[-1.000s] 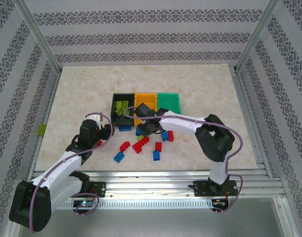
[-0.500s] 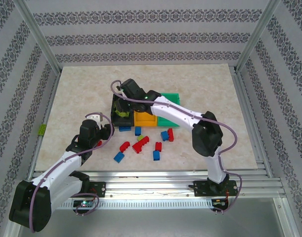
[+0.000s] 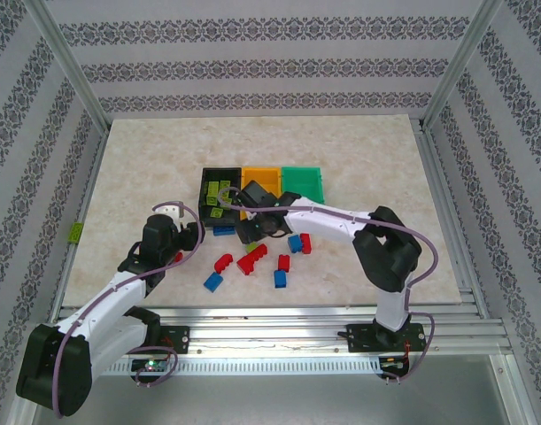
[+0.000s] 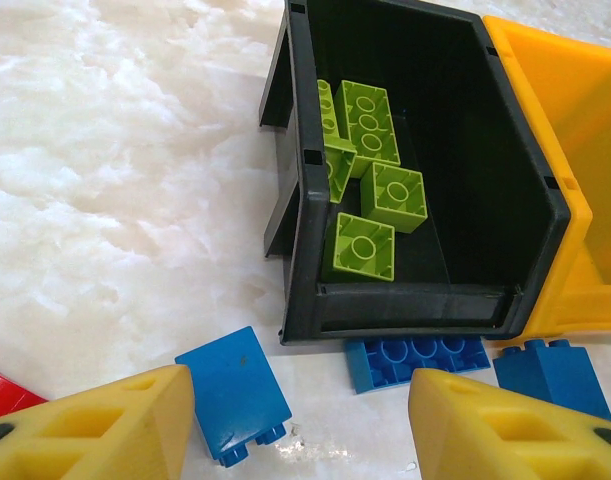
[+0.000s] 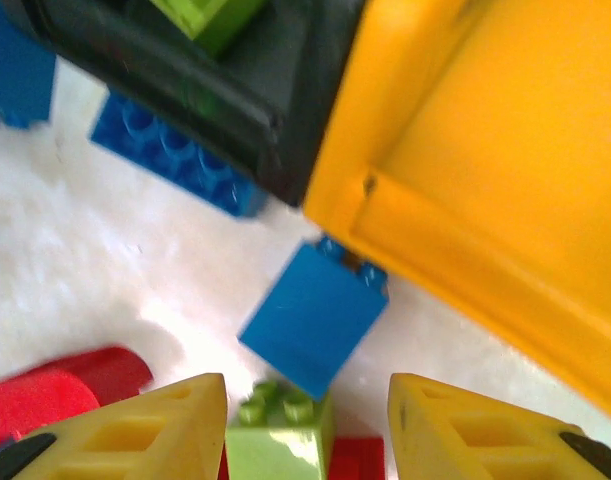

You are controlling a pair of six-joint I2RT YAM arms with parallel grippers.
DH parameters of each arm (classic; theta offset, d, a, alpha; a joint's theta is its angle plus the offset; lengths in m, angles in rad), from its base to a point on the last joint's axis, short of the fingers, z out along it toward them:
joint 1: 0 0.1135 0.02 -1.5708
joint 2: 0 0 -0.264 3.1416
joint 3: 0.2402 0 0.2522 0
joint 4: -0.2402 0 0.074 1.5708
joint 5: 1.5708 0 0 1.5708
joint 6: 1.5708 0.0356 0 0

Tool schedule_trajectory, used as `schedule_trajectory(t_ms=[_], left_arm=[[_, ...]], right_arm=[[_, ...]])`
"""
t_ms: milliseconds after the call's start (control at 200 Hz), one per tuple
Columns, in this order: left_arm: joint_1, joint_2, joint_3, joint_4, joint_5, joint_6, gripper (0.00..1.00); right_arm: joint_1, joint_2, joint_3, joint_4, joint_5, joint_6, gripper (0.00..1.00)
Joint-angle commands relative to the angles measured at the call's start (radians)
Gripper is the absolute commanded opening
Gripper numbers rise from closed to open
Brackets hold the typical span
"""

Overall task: Sort the legos into containers by color
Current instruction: Pick up the lego from the center of the table, then place the lego in the container.

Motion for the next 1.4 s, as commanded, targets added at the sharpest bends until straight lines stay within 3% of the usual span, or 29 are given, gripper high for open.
schedule_trajectory(t_ms=[0,635,774,1064,1219,1399], left_arm=[[0.012,-0.016,-0.014,0.019,-0.001,-0.01,0.59],[0.011,0.0,-0.011,0.018,0.0,-0.008,0.59],[0.012,0.0,-0.011,0.018,0.001,-0.008,0.59],[0.011,-0.009,-0.012,0.013,-0.005,-0.008,0.59],[0.012,-0.008,-0.014,0.017,-0.015,-0.01,0.58],[0.012,-0.001,-0.015,0.02,-0.02,-0.011,0.58]], right_arm=[[0.015,-0.044,-0.041,-0.012,-0.022,0.015,0.49],[0.053,0.114,0.072,-0.16,-0.001,-0.016,0.49],[0.055,0.101,0.06,-0.161,0.005,-0.013,0.38],[0.054,0.009,0.141,-0.182,0.032,-0.027,0.37],[0.052,-0.009,0.217,-0.113,0.043,-0.024,0.35],[0.025,0.079,0.334,-0.026,0.056,-0.005,0.36]])
